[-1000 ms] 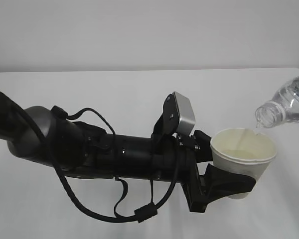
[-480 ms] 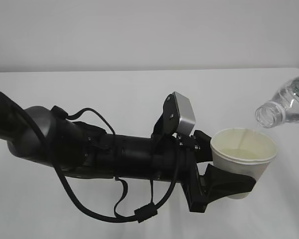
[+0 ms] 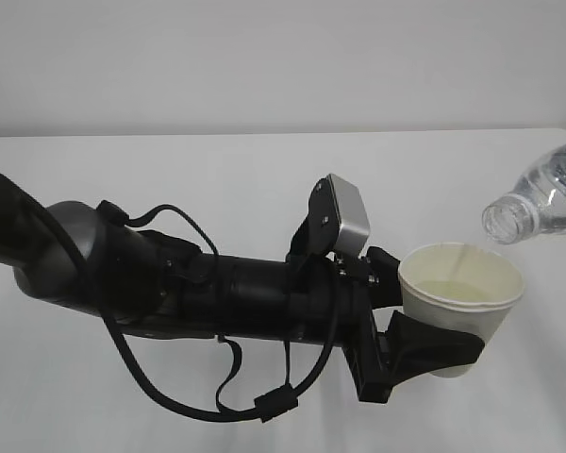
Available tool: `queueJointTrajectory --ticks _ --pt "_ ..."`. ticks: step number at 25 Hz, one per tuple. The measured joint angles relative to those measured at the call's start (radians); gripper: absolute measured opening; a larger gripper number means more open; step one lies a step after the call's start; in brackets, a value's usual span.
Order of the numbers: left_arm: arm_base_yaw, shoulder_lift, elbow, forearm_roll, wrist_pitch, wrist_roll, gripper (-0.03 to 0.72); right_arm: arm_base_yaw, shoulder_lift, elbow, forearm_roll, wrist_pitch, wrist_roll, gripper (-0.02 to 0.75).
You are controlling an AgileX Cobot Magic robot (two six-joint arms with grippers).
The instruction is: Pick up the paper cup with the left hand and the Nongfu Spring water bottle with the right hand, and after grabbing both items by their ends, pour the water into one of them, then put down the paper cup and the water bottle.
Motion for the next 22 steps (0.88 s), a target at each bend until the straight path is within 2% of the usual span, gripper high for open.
queueJointTrajectory --ticks 22 --pt "0.0 0.0 0.0 0.0 0.0 0.0 0.482 0.0 0.0 0.0 -0.003 0.0 0.0 0.447"
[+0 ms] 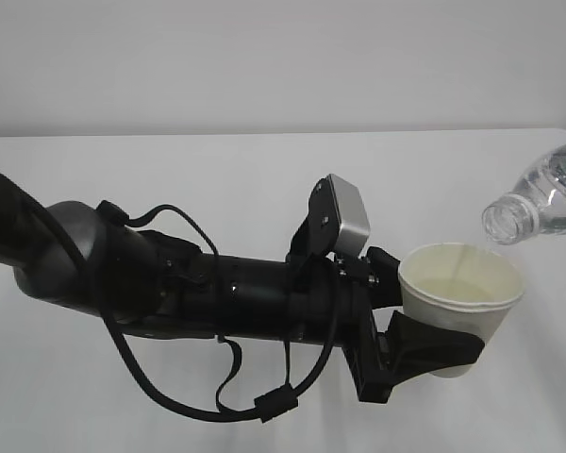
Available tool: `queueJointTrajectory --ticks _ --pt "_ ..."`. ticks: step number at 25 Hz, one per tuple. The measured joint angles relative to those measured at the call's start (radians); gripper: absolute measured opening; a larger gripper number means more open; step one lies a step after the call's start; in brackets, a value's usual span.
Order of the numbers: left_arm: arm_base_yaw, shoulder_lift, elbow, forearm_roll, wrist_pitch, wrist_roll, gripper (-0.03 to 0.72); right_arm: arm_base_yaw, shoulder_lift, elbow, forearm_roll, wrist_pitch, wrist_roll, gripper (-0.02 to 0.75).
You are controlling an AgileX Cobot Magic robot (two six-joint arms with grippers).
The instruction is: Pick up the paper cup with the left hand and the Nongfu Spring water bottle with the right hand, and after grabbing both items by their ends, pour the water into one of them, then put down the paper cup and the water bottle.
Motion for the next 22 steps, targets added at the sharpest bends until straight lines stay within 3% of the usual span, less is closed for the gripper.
queueJointTrajectory --ticks 22 --pt "0.0 0.0 0.0 0.0 0.0 0.0 0.482 0.0 -0.002 -0.002 -0.002 -0.002 0.0 0.447"
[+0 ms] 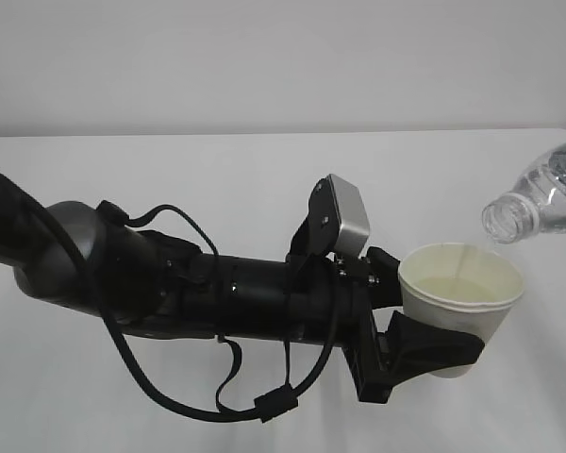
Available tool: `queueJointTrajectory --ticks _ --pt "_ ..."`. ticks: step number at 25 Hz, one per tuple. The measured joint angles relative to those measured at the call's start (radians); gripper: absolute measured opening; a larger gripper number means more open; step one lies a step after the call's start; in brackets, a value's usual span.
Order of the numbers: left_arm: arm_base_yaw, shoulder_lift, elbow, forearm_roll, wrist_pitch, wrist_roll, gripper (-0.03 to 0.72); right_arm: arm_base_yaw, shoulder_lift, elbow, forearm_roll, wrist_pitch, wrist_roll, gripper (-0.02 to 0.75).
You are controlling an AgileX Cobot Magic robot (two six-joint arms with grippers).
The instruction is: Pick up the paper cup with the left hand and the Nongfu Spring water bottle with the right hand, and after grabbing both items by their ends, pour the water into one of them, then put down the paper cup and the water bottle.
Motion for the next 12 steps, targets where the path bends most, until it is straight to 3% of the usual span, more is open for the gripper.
queueJointTrajectory --ticks 12 --pt "0.0 0.0 0.0 0.0 0.0 0.0 0.481 0.0 0.0 0.0 0.0 -0.001 0.0 0.447"
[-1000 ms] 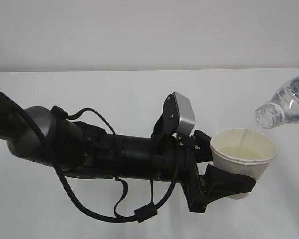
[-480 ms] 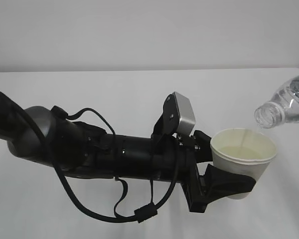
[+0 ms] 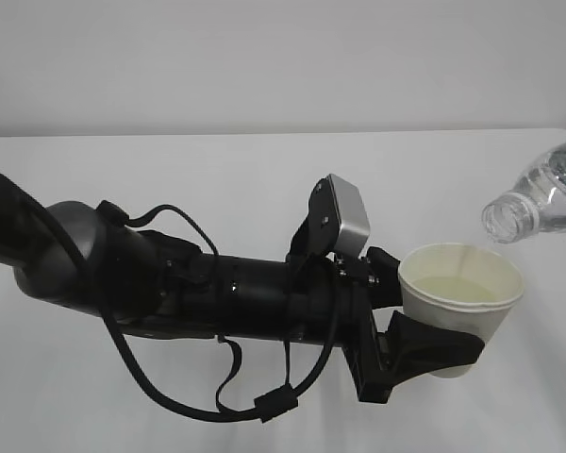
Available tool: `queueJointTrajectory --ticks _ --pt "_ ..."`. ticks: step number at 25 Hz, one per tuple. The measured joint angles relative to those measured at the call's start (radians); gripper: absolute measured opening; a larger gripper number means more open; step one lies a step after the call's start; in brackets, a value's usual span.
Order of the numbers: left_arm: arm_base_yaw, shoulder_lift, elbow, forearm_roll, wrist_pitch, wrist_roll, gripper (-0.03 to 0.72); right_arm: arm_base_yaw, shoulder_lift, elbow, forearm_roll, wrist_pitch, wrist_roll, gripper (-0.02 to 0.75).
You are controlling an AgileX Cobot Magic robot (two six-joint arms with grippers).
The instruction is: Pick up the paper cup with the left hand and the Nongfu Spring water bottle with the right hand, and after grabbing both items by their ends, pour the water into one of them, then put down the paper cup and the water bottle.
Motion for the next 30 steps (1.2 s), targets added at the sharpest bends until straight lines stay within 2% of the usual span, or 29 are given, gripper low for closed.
queueJointTrajectory --ticks 30 --pt "0.0 0.0 0.0 0.0 0.0 0.0 0.481 0.0 0.0 0.0 0.0 -0.004 0.0 0.447"
